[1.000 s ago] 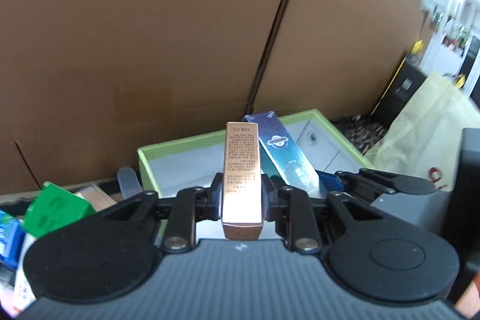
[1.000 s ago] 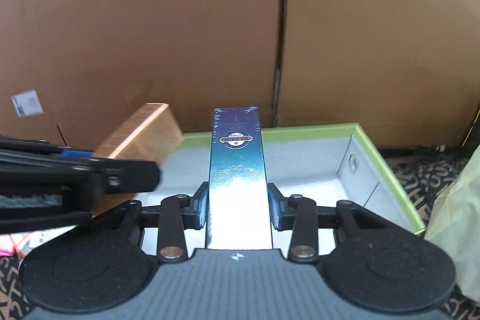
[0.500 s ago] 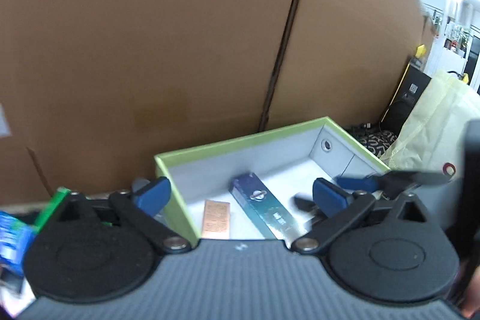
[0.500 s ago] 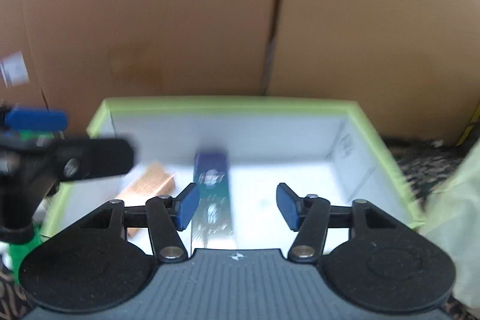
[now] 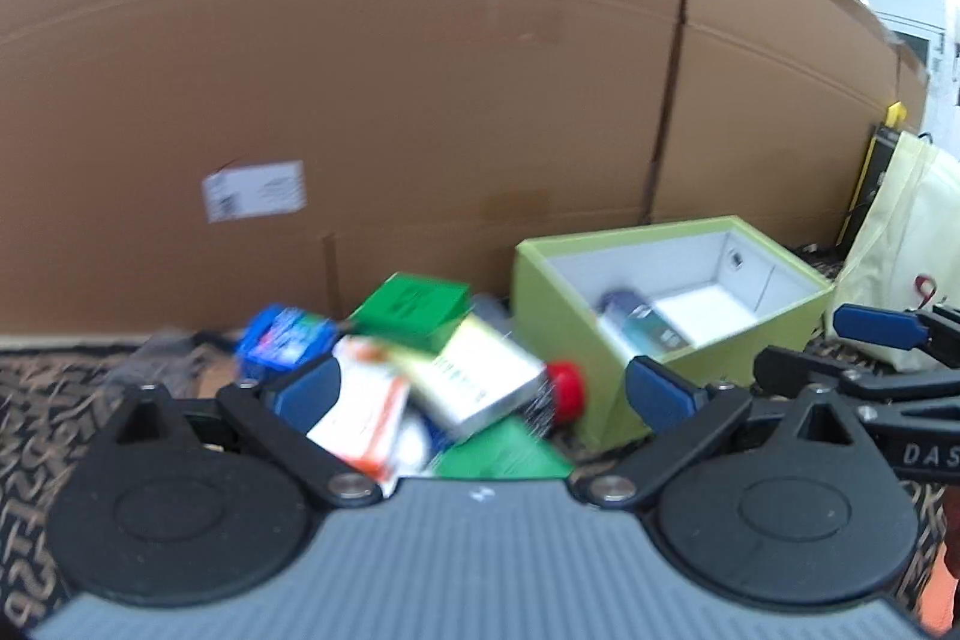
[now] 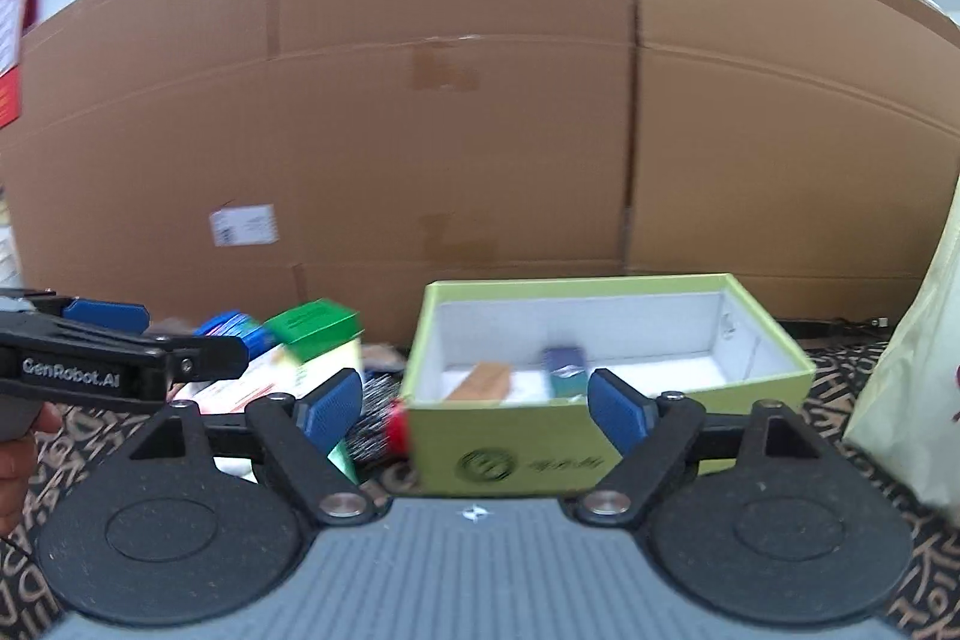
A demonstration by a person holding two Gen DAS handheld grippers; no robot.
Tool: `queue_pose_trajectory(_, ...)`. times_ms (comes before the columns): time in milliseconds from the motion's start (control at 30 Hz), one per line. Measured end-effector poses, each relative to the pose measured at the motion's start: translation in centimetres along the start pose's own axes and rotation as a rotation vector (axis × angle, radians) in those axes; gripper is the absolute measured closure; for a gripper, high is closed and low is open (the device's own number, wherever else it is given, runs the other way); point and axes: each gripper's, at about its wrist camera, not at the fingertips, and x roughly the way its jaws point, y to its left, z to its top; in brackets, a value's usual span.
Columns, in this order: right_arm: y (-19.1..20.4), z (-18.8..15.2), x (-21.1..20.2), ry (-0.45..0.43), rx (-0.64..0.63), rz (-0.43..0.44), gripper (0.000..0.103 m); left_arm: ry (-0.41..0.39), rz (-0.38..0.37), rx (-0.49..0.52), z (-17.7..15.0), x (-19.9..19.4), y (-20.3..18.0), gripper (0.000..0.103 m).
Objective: Organize objects
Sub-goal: 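Grasp green box with right gripper while left gripper holds copper box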
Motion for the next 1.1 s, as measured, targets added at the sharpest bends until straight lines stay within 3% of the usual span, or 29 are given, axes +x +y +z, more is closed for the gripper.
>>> queue_pose_trajectory(233, 4.3, -3.4, -0.5, 0.041, -0.066, 0.061, 0.017, 0.072, 0.05, -0.114, -4.7, -1.8, 4.5, 0.0)
queue_pose_trajectory(533, 8.6, -6.9, 3.0, 0.127, -0.202, 0.142, 0.017, 0.154, 0.109, -0.181, -8.8, -1.3, 8.8, 0.0)
queue_pose_trajectory(733, 9.1, -6.9, 6.9, 0.159, -0.265, 0.121, 0.017, 0.176, 0.126, -0.222, -9.2, -1.0, 11.0, 0.0)
queue_pose_trajectory(933, 8.2, -6.1, 9.9, 0.194, -0.204, 0.149, 0.017, 0.176, 0.119, -0.23, -8.4, 0.0, 12.6, 0.0)
queue_pose_trajectory(1100, 8.3, -6.0, 11.3, 0.213, -0.176, 0.167, 0.017, 0.158, 0.128, -0.223, -6.3, 2.2, 13.8, 0.006)
